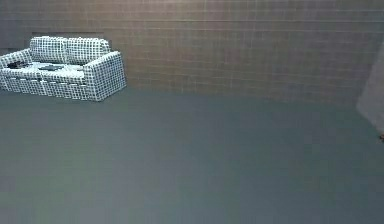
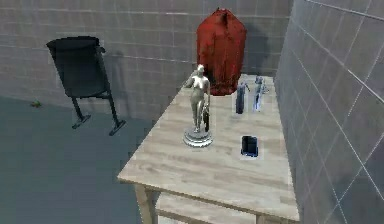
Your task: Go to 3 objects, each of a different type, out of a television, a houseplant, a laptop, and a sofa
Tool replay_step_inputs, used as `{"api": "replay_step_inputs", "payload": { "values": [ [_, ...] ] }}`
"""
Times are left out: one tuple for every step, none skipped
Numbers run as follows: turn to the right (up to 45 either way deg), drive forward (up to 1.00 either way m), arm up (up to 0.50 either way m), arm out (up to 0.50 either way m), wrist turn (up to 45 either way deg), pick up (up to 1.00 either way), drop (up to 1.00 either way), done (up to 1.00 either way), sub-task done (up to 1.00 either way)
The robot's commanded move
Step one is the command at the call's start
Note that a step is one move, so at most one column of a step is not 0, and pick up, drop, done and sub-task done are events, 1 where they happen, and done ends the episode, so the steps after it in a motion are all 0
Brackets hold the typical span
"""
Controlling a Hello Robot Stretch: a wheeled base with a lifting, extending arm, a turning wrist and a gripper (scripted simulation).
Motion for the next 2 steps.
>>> {"api": "replay_step_inputs", "payload": {
  "values": [
    [-3.0,0.00,0.00,0.00,0.0,0.00,0.00,0.00,0.00],
    [0.0,0.25,0.00,0.00,0.0,0.00,0.00,0.00,0.00]
  ]
}}
